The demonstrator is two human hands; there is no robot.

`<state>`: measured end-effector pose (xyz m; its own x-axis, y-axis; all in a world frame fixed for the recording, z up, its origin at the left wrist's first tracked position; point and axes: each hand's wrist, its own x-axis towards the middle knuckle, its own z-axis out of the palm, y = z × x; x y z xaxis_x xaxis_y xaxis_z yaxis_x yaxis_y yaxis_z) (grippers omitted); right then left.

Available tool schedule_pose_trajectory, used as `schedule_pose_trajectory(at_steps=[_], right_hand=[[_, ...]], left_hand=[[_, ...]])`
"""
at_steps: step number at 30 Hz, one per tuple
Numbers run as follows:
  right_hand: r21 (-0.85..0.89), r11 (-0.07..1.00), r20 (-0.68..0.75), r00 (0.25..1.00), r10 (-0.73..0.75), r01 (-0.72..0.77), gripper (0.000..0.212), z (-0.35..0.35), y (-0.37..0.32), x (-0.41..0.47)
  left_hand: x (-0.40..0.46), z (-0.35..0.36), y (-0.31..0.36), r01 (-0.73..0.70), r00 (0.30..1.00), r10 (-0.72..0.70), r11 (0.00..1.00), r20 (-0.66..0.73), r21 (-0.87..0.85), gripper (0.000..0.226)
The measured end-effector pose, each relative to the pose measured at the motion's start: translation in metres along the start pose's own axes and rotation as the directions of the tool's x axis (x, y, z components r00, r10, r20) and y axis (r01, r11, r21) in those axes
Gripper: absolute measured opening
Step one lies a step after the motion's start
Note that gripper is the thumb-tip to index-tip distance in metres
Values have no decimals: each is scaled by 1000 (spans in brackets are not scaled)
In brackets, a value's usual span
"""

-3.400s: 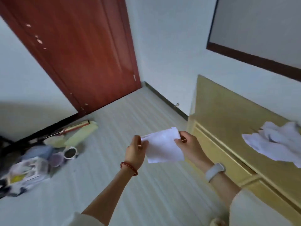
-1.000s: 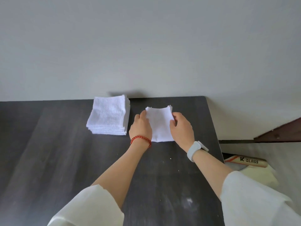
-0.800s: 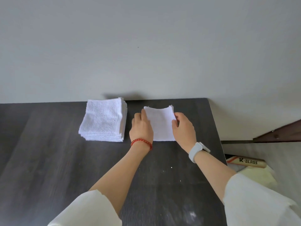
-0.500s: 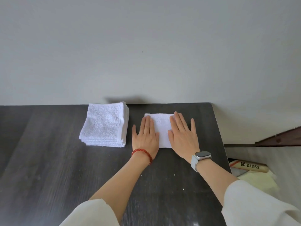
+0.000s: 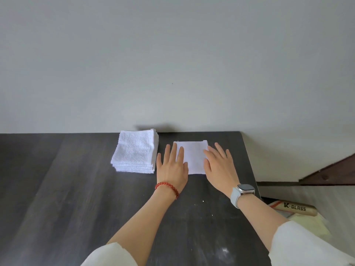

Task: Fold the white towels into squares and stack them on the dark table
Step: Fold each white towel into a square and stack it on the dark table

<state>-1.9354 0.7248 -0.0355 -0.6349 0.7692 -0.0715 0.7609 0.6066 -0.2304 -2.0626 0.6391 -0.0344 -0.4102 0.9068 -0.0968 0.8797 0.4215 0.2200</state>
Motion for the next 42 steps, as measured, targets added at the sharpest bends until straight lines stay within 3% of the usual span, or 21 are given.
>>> schedule_pose_trajectory(at_steps=[4,9,15,23,30,36,42], right_hand=[[269,961,-93,992,91,-63,36,-41,-11,-46],[384,921,-102,989,104,-58,32,-96,-16,-132],[402,909,-163,968,188,-109,31,-149,2,-296],[484,834,-277,858,433,-265,26,-188,96,-521],[549,683,-356,605,712,-482,23,-222,238,-750],[603,485,-361,325,874,-634,22,-226,366,-991],[617,215,-278,46,959,-757,26,-237,454,-1201]], left_hand=[[-39,-41,11,-12,996,4,996,-90,-91,47],[-111,-90,39,-83,983,61,989,-172,-124,43],[-255,-122,108,-198,961,144,955,-237,-221,42],[-385,-115,262,-470,881,443,861,-166,-194,40],[-506,-75,498,-753,657,743,634,-127,-177,38],[-665,-4,724,-916,369,929,363,-9,-172,41],[-827,45,901,-960,77,996,88,52,-266,40]])
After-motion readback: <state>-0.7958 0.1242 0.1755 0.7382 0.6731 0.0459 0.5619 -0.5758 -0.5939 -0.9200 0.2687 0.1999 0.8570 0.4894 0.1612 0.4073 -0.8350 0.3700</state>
